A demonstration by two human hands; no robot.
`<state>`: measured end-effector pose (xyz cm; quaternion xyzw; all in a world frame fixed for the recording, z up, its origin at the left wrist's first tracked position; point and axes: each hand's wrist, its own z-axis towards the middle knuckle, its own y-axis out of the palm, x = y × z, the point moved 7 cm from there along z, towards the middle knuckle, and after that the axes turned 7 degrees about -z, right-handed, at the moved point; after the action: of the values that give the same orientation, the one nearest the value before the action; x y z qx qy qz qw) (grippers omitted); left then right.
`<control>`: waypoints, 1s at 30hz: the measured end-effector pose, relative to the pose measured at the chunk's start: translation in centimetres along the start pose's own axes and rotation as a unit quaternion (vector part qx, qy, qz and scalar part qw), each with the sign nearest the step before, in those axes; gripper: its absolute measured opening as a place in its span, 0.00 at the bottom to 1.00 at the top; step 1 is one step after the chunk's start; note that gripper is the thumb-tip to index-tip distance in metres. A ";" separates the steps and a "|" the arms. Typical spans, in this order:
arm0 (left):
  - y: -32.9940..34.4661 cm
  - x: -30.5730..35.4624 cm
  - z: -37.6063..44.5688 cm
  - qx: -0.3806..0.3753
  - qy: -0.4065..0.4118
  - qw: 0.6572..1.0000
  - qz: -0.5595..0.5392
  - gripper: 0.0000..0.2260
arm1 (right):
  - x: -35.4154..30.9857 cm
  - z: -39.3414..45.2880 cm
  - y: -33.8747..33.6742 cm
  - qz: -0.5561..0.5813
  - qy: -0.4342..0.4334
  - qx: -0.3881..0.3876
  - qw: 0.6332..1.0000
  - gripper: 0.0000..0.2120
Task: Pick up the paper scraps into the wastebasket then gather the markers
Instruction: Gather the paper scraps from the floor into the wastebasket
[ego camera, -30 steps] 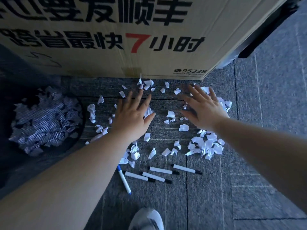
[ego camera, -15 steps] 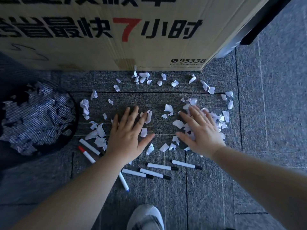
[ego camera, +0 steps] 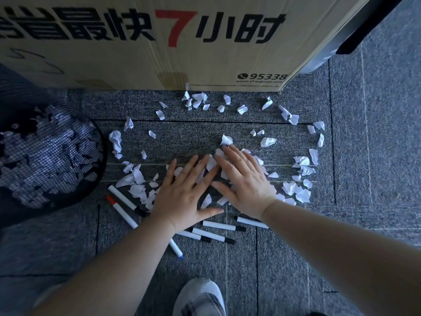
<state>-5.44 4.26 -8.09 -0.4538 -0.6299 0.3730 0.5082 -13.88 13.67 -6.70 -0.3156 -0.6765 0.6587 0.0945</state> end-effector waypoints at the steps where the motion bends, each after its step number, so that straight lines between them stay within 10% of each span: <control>1: -0.1 0.0 0.1 0.014 -0.006 1.000 -0.002 0.39 | -0.4 0.3 -0.1 0.007 0.006 0.010 1.000 0.29; 12: -2.4 -1.3 0.3 0.166 -0.042 0.983 0.059 0.16 | 0.4 1.7 -1.1 -0.149 -0.076 0.115 0.979 0.17; 30: -4.1 -2.5 3.5 0.009 0.002 0.999 -0.041 0.15 | 0.2 5.3 -0.4 -0.126 -0.016 -0.099 0.987 0.09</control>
<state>-9.42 0.57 -5.76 -0.4238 -0.6437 0.3569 0.5279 -17.07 9.39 -6.95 -0.2246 -0.7743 0.5763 0.1340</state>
